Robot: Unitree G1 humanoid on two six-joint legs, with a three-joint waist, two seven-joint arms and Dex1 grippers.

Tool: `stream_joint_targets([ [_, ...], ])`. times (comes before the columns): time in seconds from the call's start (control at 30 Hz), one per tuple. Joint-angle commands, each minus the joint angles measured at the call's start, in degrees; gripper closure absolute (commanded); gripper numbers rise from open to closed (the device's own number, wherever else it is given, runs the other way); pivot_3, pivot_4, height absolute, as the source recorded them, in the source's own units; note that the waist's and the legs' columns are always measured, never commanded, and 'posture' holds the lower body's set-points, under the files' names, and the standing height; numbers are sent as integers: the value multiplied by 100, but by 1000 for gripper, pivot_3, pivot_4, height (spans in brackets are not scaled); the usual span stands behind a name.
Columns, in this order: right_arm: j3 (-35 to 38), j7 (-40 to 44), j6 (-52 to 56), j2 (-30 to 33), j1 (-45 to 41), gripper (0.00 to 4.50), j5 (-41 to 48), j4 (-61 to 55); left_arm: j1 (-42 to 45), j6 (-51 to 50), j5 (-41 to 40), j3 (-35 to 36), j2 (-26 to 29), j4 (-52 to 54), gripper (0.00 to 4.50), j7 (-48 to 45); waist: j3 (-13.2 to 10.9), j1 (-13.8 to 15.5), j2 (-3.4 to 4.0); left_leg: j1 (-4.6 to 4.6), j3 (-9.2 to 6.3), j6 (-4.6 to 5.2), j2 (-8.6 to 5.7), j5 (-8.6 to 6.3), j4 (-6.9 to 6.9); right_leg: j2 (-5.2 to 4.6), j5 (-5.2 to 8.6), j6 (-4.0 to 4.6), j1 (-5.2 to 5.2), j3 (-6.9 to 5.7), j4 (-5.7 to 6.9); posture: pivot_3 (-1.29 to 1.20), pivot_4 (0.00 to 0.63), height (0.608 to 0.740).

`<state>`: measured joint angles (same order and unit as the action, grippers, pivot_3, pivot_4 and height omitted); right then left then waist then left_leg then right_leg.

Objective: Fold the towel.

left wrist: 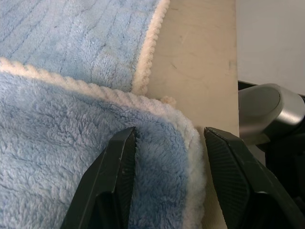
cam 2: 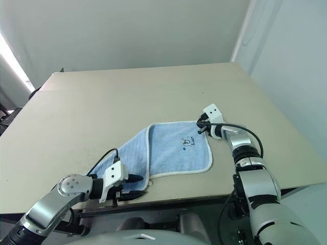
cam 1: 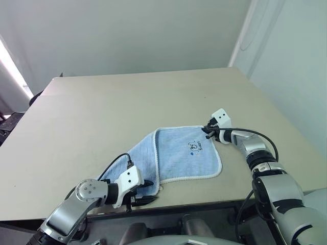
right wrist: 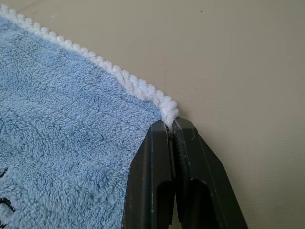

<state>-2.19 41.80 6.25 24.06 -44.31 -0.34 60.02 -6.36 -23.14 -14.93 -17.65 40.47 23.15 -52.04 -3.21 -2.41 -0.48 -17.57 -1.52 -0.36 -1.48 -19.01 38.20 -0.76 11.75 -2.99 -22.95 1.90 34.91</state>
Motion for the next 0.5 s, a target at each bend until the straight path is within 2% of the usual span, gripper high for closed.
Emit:
stream_joint_targets([
  [0.03, 16, -255, 102, 272, 53, 4500, -163, 93, -48, 19, 323, -268, 107, -247, 2499, -69, -1, 0, 2, 0, 0, 0, 0, 0, 0, -1, 1, -2, 1, 0, -1, 0, 0, 740],
  [0.07, 14, -255, 103, 271, 49, 4500, -166, 94, -66, 77, 377, -302, 124, -269, 2692, -96, -1, 0, 2, 0, 0, 0, 0, 0, 0, -2, 2, -3, 3, 0, -4, 0, 0, 740],
  [0.23, 6, -233, 100, 276, 55, 4500, -171, 76, -131, 221, 434, -317, 87, -348, 4435, -120, 1, -7, 5, 0, 0, 0, 0, -1, -10, -3, 3, -5, 4, 0, -16, 0, 0, 740],
  [0.47, 7, -209, 91, 291, 89, 4500, -163, 58, -193, 308, 346, -199, 90, -389, 4474, -127, 2, -12, 16, -3, -2, 0, 7, -1, -21, -1, 2, -6, 18, -4, -60, 0, 0, 740],
  [0.5, 18, -204, 90, 292, 90, 4500, -151, 55, -216, 244, 154, -15, 62, -353, 4474, -120, 3, -13, 16, -4, -2, 0, 7, -1, -22, -2, 1, -7, 19, -3, -62, 0, 0, 740],
])
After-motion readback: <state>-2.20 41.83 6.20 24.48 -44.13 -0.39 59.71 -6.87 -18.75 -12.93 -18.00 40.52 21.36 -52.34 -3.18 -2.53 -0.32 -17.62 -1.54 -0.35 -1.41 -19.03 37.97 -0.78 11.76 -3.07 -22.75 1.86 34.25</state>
